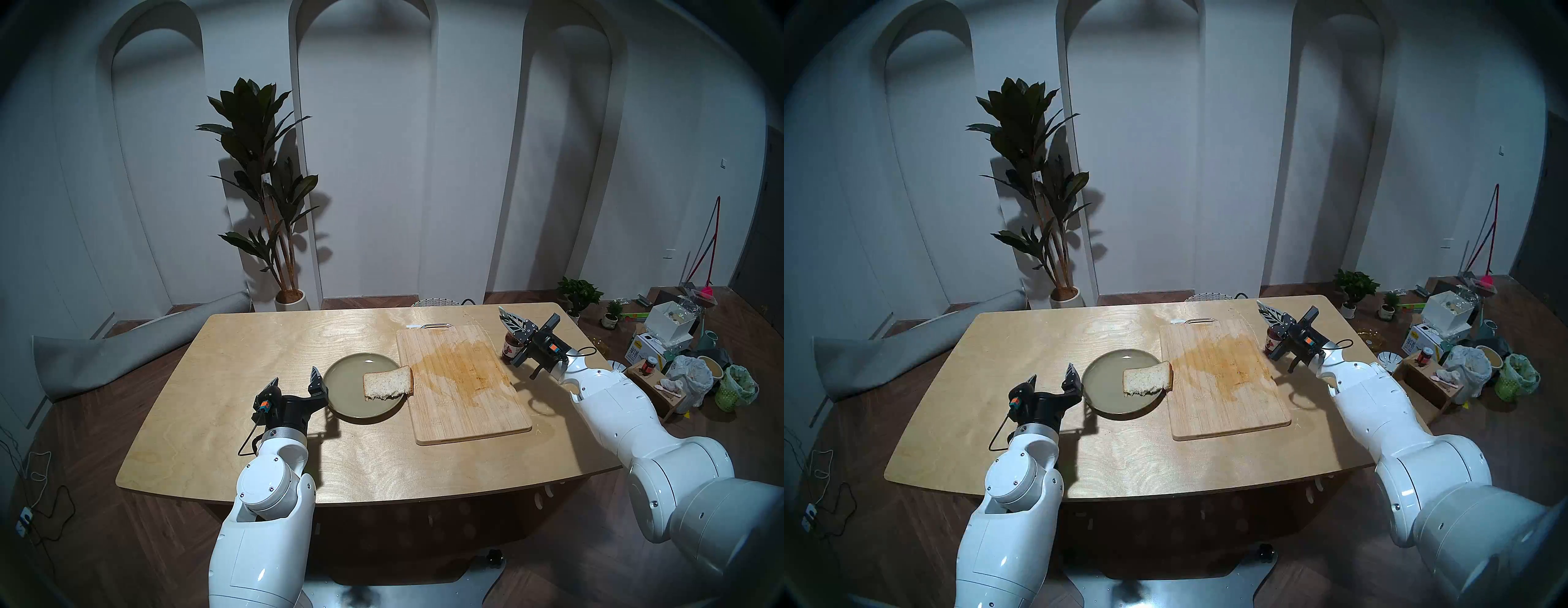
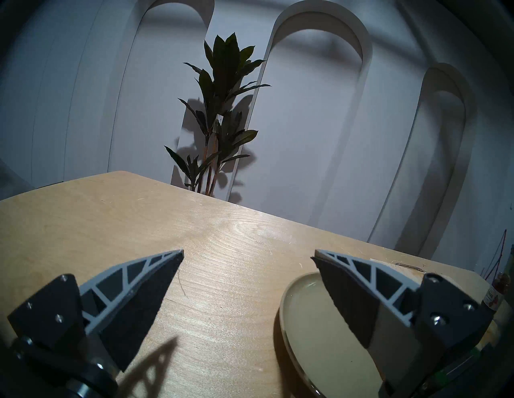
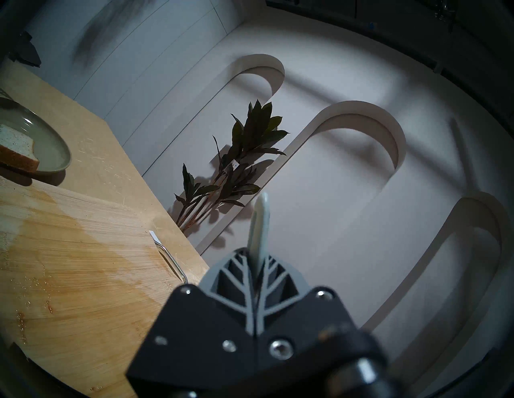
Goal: Spread jam over the slice of bread with the knife
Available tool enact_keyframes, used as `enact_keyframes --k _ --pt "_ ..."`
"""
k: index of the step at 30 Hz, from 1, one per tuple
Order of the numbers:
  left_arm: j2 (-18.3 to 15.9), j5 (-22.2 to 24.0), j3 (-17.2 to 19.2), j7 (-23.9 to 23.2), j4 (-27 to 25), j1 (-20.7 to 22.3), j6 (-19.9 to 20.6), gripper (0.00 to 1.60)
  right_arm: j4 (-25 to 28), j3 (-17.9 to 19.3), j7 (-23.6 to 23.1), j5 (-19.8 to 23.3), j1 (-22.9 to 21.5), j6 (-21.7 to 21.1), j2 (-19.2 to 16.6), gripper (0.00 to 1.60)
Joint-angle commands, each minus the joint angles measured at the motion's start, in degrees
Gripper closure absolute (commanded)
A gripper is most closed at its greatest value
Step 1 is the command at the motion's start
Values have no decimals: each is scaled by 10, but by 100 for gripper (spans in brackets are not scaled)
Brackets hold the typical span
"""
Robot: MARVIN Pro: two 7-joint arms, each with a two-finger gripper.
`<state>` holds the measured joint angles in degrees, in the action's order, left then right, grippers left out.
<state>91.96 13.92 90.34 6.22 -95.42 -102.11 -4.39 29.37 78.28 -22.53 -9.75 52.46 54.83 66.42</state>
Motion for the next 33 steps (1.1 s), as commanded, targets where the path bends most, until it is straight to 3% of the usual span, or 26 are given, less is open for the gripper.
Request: enact_keyframes --k 1,33 --pt "-1 0 1 -1 -10 10 -6 0 19 3 7 8 -13 2 -1 160" --pt "1 9 -5 4 -2 11 -11 0 44 -23 -10 9 -30 2 -22 160"
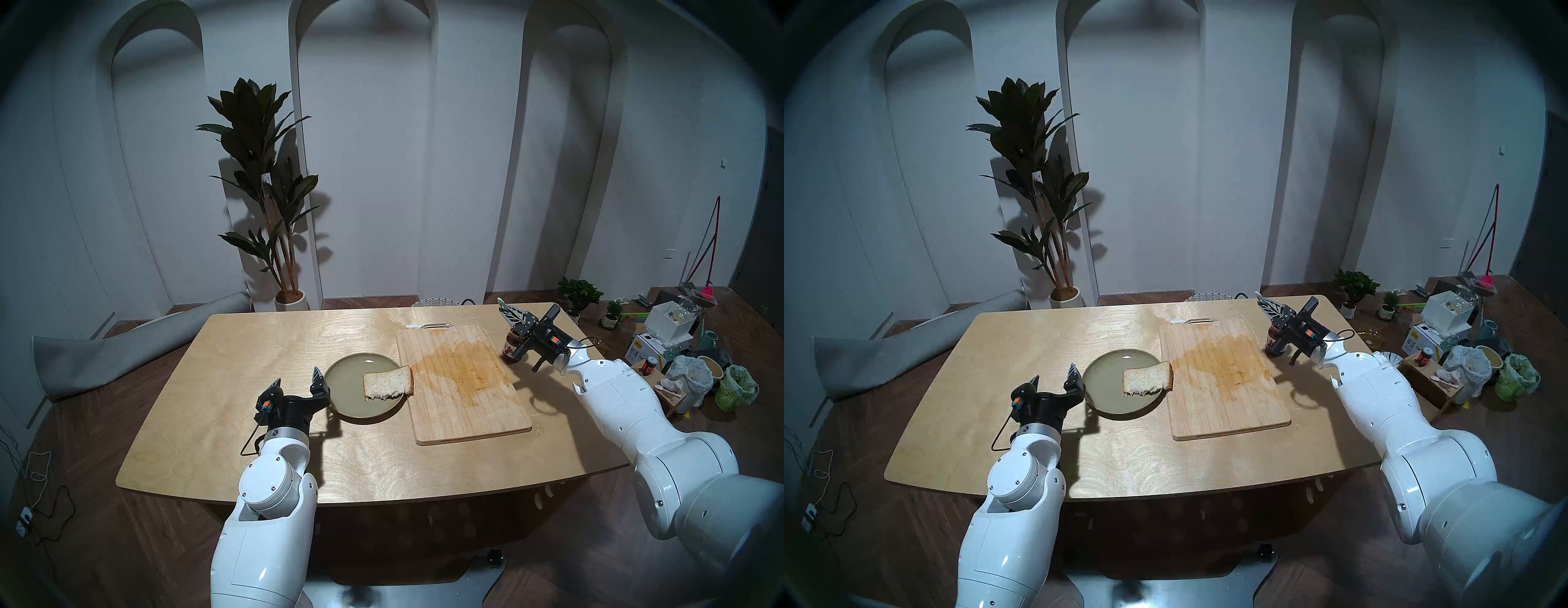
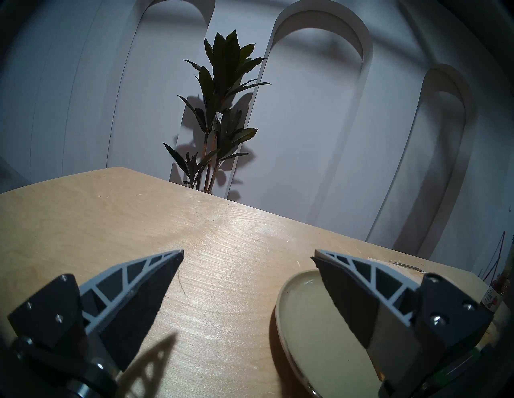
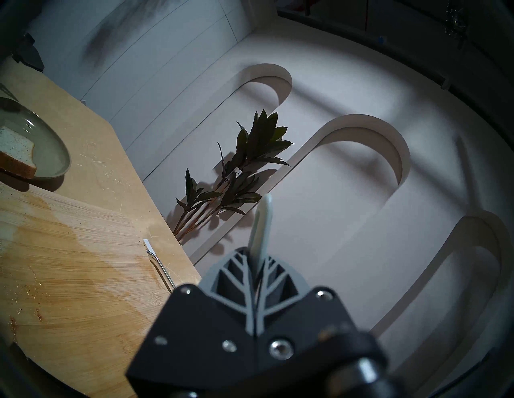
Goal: Spread jam over the slice of bread with the knife
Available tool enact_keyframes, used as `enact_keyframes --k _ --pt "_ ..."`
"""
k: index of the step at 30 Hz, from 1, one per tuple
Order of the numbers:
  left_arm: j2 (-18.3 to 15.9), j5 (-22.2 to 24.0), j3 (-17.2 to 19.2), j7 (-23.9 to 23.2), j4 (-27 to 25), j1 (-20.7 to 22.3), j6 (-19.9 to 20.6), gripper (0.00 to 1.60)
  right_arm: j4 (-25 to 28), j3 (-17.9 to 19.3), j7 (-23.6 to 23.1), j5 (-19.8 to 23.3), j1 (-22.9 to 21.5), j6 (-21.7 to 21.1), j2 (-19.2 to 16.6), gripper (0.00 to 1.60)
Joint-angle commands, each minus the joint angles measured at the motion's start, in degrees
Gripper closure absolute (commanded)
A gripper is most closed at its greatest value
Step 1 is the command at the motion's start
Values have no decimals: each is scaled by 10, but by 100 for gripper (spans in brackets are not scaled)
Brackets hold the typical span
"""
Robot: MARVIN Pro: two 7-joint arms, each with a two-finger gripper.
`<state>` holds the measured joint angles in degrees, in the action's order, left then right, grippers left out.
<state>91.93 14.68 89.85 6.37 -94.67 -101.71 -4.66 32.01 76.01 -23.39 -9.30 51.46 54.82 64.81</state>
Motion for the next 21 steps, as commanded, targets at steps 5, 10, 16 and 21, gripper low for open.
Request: enact_keyframes --k 5,10,16,21 --pt "1 2 0 3 -8 8 -10 0 21 -2 -4 10 -21 2 -7 160" --pt "1 4 -1 4 -6 9 -11 0 25 -6 -8 10 -21 2 -11 160" --pt "1 6 1 5 -5 10 -14 0 28 -9 -14 16 -20 2 -13 160" --pt "1 7 1 5 -4 11 -16 0 34 -9 -18 23 -15 2 -14 160"
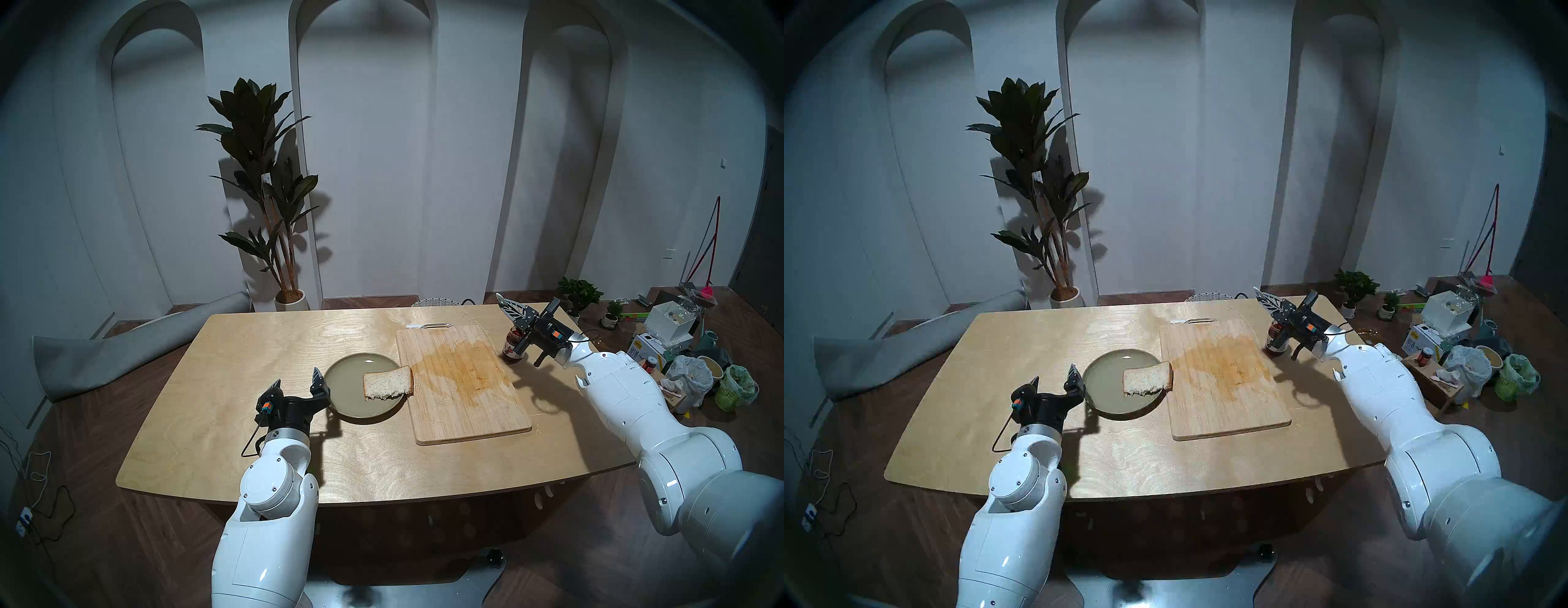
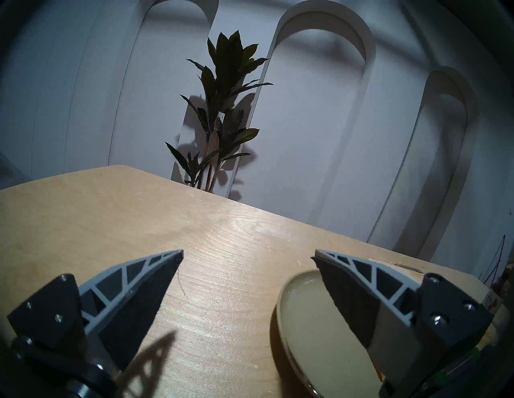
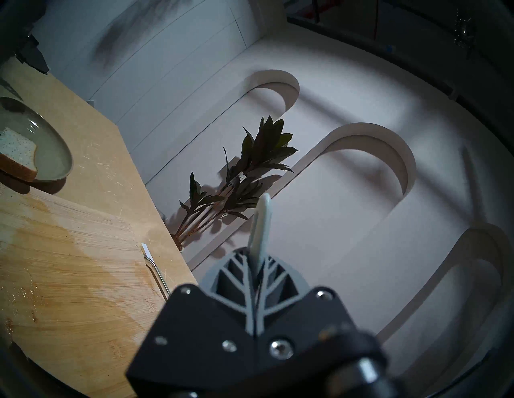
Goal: Spread jam over the slice of bread with the knife
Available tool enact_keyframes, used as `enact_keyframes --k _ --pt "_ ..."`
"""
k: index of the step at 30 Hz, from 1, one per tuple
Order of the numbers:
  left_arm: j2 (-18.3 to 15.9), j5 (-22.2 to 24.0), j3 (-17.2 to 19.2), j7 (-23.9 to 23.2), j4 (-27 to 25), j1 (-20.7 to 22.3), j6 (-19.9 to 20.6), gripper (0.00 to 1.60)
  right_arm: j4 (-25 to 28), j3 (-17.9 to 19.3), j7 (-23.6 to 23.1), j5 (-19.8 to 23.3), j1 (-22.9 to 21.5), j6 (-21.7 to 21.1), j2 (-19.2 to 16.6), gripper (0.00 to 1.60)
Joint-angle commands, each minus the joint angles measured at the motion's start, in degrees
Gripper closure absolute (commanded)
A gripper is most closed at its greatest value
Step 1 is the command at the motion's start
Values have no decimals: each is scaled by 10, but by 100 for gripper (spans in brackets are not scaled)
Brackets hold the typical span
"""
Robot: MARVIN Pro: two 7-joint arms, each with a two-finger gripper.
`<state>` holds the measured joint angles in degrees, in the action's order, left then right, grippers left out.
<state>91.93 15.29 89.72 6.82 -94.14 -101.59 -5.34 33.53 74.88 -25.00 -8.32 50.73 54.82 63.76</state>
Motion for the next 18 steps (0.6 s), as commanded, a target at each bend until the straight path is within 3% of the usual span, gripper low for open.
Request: enact_keyframes --k 1,18 --pt "1 1 2 0 -9 10 -9 0 20 2 -2 15 -7 2 -4 160" --pt "1 4 3 0 -9 8 -14 0 59 3 -22 46 19 2 -11 160"
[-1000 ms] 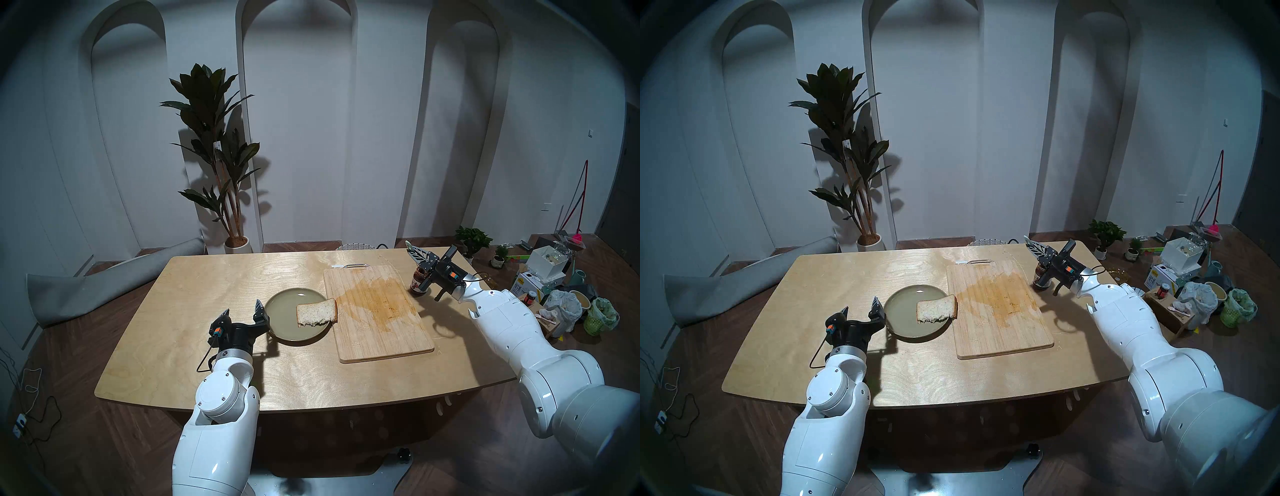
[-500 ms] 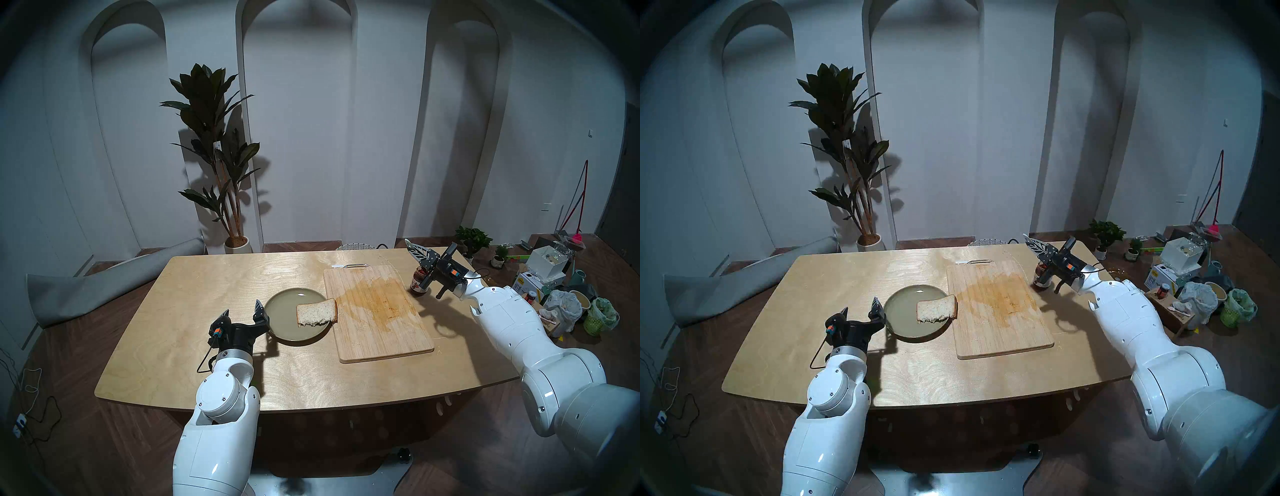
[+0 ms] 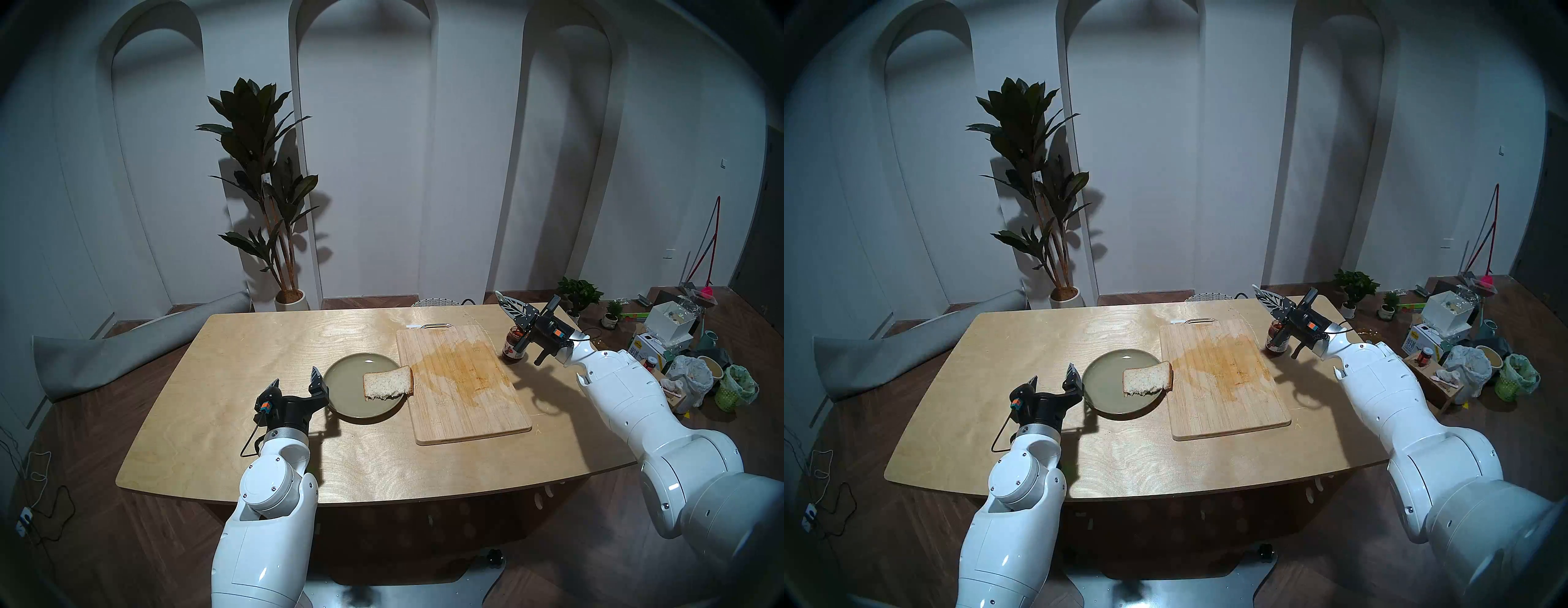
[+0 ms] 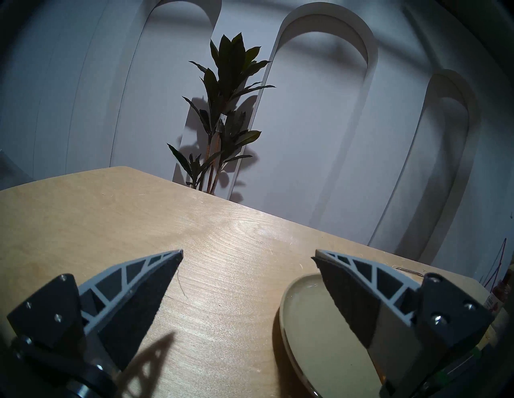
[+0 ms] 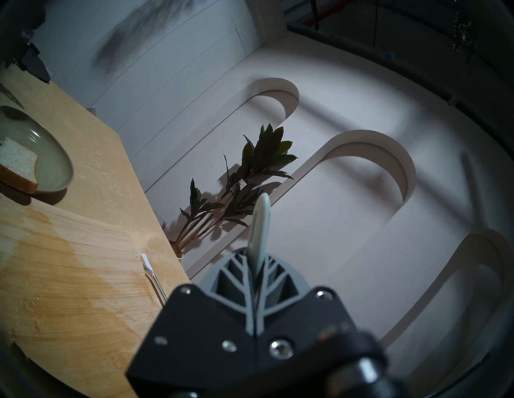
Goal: Spread jam over the slice of bread with the knife
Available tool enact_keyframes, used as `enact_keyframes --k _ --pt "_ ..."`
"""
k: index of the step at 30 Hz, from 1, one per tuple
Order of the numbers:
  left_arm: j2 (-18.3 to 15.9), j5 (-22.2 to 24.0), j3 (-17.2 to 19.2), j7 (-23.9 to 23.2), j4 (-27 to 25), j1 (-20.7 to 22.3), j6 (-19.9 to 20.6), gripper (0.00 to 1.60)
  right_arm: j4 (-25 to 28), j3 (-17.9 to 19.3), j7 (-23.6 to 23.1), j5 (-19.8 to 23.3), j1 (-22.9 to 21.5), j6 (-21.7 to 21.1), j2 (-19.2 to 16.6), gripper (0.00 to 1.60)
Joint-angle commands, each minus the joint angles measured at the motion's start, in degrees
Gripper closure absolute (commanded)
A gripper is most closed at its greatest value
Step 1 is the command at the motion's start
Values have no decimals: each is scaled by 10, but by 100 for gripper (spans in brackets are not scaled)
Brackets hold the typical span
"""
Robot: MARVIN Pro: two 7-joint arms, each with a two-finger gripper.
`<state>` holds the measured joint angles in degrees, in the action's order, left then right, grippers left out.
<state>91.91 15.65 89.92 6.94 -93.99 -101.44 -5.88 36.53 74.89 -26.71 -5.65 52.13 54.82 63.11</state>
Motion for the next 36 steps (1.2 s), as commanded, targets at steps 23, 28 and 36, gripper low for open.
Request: enact_keyframes --k 23,28,36 --pt "1 10 -2 4 -34 -29 -31 0 102 9 -52 71 59 2 -20 160" --pt "1 12 -3 5 -36 -34 -36 0 113 12 -63 76 63 2 -25 160" --pt "0 16 -6 6 -37 -38 -42 0 128 18 -83 88 62 2 -32 160"
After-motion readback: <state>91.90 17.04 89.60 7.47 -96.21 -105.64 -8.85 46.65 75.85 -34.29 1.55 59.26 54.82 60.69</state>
